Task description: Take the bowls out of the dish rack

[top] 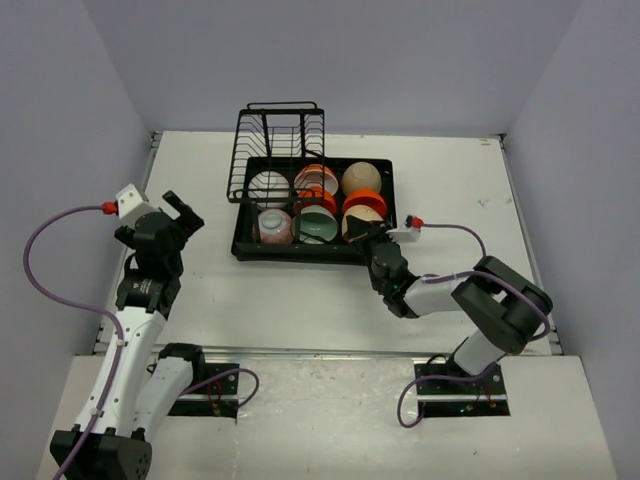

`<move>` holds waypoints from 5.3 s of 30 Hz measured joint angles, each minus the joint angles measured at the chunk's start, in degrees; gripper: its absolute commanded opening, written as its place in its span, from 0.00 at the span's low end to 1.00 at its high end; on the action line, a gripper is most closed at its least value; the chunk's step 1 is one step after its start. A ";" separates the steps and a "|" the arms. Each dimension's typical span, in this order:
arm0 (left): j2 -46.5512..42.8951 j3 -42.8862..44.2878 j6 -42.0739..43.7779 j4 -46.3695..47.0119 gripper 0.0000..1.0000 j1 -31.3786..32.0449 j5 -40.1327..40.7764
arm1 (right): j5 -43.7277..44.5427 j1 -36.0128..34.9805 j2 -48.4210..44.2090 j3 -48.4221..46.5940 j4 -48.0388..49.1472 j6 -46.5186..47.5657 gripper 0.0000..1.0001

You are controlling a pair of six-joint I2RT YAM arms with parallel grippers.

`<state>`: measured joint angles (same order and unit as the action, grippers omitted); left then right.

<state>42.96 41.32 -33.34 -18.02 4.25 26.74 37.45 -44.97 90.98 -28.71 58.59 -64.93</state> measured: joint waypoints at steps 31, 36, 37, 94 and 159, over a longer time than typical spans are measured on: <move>1.68 -3.72 -0.07 3.80 0.99 0.00 -2.49 | -3.54 -0.57 -15.76 -4.09 -4.96 26.86 0.00; 5.05 -3.50 -0.07 3.61 0.97 0.00 -2.32 | -4.15 11.45 -22.01 -17.46 -33.88 27.12 0.00; 6.14 -3.23 -0.07 3.39 0.96 0.00 -2.21 | -3.43 13.97 -22.88 -19.67 -38.12 27.65 0.00; 20.90 6.08 5.53 -4.15 1.00 0.07 -4.48 | -25.03 59.12 27.71 -67.38 -100.26 36.02 0.34; 25.51 7.19 6.60 -4.04 1.00 0.28 -7.87 | -20.20 16.79 -0.07 -39.58 -81.72 -28.92 0.50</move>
<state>68.47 48.51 -26.74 -22.06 4.54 18.87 17.26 -28.18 90.91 -68.29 -23.14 -93.84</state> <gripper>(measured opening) 0.997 0.531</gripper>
